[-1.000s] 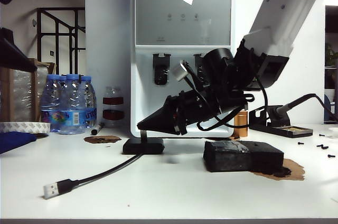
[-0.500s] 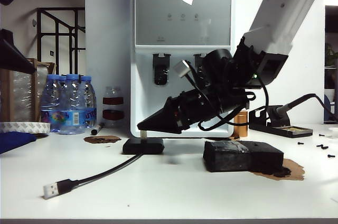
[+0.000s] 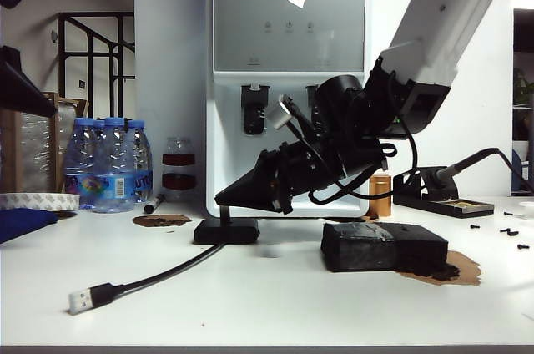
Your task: Take the USB flash drive out of the black sponge and insert it into the slot on top of the black USB adpator box.
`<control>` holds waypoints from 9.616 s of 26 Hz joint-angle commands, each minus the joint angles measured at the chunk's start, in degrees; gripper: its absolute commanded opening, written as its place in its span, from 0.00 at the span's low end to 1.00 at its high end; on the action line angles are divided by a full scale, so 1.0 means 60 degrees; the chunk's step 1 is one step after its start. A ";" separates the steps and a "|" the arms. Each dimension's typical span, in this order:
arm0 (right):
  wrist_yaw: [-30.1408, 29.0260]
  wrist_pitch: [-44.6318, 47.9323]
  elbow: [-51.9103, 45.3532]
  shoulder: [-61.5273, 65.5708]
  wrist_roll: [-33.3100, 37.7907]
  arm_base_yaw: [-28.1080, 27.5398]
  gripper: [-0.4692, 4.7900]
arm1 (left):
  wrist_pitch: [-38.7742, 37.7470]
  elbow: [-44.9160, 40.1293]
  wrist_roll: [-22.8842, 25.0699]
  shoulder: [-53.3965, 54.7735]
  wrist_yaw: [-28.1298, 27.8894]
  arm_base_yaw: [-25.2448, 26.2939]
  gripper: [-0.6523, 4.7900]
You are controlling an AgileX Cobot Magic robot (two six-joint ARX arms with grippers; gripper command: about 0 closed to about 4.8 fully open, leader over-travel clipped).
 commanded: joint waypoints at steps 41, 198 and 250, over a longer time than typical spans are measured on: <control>-0.0007 -0.1617 0.0066 -0.0044 -0.0590 -0.0328 0.08 | -0.0004 0.0018 0.0102 -0.0018 0.0066 0.0004 0.11; 0.1286 -0.6481 0.0364 -0.3901 0.1155 -0.0750 0.38 | -0.0889 0.0062 -0.1188 0.0237 -0.0794 -0.0433 0.11; 0.5912 -1.1537 -0.5380 -2.1372 0.8528 -0.0852 0.08 | -0.1129 0.0025 -0.8659 -0.9635 0.0914 0.6342 0.11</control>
